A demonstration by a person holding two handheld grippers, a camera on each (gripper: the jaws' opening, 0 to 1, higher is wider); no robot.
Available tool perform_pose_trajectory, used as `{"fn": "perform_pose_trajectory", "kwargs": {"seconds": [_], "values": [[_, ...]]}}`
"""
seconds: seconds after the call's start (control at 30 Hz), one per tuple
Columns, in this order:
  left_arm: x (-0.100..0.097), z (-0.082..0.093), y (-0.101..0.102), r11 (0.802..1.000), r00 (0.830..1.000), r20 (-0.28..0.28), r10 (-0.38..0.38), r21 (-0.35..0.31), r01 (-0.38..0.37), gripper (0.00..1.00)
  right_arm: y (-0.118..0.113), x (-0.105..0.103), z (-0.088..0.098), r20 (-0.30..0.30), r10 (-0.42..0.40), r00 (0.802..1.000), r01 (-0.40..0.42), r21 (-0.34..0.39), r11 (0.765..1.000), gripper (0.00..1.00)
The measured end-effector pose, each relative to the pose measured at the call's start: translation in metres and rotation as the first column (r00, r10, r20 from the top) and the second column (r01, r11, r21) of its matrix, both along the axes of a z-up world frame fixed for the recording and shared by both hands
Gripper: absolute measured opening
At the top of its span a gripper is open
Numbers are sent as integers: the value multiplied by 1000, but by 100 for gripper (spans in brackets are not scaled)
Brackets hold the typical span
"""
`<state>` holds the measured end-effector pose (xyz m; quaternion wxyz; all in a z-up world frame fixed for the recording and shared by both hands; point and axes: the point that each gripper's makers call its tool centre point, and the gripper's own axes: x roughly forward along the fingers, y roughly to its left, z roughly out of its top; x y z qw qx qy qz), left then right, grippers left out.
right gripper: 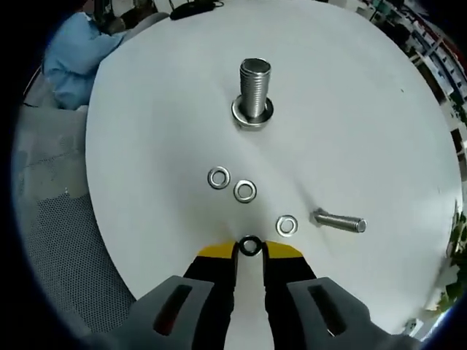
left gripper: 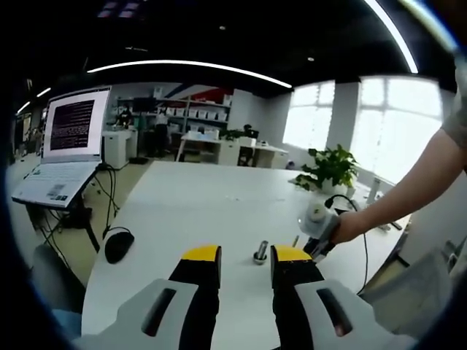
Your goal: Place the washer onto the threaded stud by aligning its center hole with the stud, sliding it down to the base, and recovering from edge contact or off-axis alignment until the washer reaches the visible bottom stop.
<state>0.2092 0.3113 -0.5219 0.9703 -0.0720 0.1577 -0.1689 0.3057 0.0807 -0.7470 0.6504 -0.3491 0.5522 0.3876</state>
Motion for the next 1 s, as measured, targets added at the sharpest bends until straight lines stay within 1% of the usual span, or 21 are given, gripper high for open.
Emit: {"fn": "perform_pose_trajectory", "kwargs": {"seconds": [0.23, 0.3, 0.33, 0.4, 0.43, 0.57, 0.63, 0.83, 0.93, 1.0], "values": [[0, 2, 1, 1000, 1000, 9, 0, 2, 0, 25, 1, -2, 1, 20, 9, 1000, -9, -41, 999, 15], [-1, 4, 1, 1000, 1000, 17, 3, -1, -3, 25, 0, -1, 0, 21, -11, 1000, 12, -41, 999, 15], [-1, 4, 2, 1000, 1000, 20, 5, -3, -5, 25, -1, 0, 0, 23, -26, 999, 27, -33, 999, 15], [-1, 6, 2, 1000, 1000, 26, 7, -6, -7, 25, -1, -1, 1, 38, -93, 995, 93, 8, 996, 15], [-1, 6, 2, 1000, 1000, 28, 8, -7, -8, 25, -2, -1, 1, 52, -106, 993, 104, 32, 994, 15], [-1, 8, 3, 1000, 999, 33, 11, -8, -11, 25, -5, -2, 2, 76, -118, 990, 112, 74, 991, 15], [-1, 8, 4, 1000, 999, 35, 15, -10, -14, 25, -5, -2, 3, 79, -123, 989, 116, 89, 989, 15], [-1, 8, 6, 1000, 999, 39, 20, -6, -20, 25, -4, 0, 2, 92, -114, 989, 105, 96, 990, 14], [0, 8, 5, 1000, 999, 38, 17, -3, -17, 25, -4, 0, 1, 89, -108, 990, 100, 94, 991, 14], [0, 8, 5, 1000, 999, 36, 15, -3, -15, 25, -5, 0, 4, 94, -106, 990, 97, 100, 990, 14]]}}
